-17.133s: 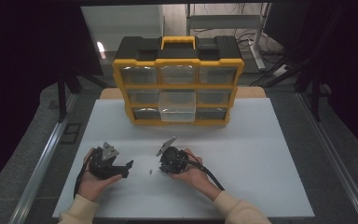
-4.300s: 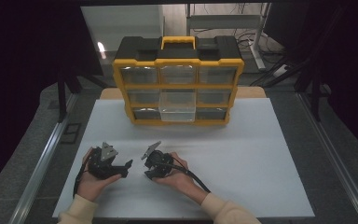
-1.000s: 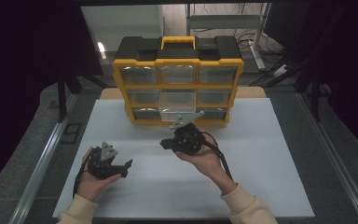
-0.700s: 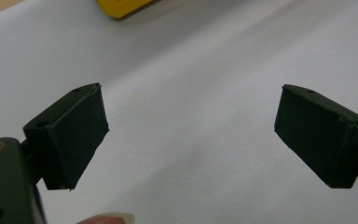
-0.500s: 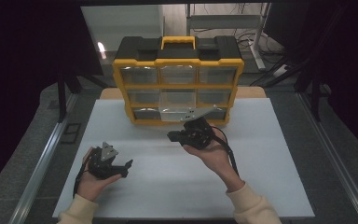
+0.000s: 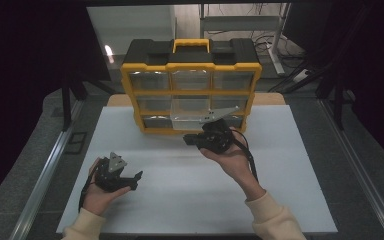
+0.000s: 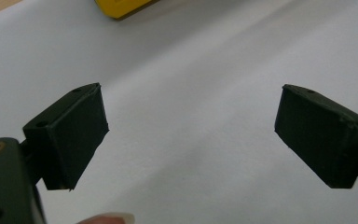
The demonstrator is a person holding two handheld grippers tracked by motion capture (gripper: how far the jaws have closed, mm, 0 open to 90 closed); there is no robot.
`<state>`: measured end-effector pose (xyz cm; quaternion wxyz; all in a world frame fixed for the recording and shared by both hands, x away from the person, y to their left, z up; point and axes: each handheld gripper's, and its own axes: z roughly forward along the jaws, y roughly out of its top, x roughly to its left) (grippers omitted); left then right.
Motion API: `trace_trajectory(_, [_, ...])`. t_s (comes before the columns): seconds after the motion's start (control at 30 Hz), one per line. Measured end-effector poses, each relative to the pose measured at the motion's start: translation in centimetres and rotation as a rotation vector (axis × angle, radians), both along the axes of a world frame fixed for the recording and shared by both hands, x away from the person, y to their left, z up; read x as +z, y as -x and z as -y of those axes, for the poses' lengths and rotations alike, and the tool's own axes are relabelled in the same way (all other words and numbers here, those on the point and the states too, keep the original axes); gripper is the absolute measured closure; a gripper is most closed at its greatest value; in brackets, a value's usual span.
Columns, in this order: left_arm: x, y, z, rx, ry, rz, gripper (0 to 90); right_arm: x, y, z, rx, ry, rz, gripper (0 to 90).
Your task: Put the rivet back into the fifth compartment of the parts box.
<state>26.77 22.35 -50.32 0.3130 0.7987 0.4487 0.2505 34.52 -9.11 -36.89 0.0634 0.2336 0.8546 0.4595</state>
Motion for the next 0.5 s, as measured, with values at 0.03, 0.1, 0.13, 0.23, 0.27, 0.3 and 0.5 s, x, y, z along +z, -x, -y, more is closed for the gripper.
trace_trajectory(0.03, [0.0, 0.0, 0.0, 0.003, 0.011, -0.001, 9.8, 0.1, -0.1, 0.1, -0.002, -0.002, -0.002, 87.2])
trace_trajectory(0.1, [0.0, 0.0, -0.1, 0.004, 0.012, 0.001, 9.8, 0.2, -0.4, 0.1, -0.010, -0.002, -0.004, 87.2])
trace_trajectory(0.13, [0.0, 0.0, -0.1, 0.004, 0.013, 0.001, 9.8, 0.4, -0.6, 0.2, -0.014, -0.004, -0.006, 87.2])
trace_trajectory(0.23, [0.0, 0.0, -0.1, 0.005, 0.011, 0.002, 9.8, 0.9, -1.0, 0.2, -0.021, -0.005, -0.003, 87.2])
trace_trajectory(0.27, [0.0, 0.0, 0.0, 0.004, 0.009, 0.001, 9.8, 1.1, -1.2, 0.2, -0.025, -0.006, -0.002, 87.2])
trace_trajectory(0.3, [0.0, 0.0, 0.0, 0.004, 0.010, 0.002, 9.8, 1.2, -1.3, 0.2, -0.028, -0.006, -0.001, 87.2])
trace_trajectory(0.5, [0.0, 0.0, -0.1, 0.006, 0.012, 0.002, 9.8, 2.2, -2.0, 0.2, -0.040, -0.005, 0.009, 87.2])
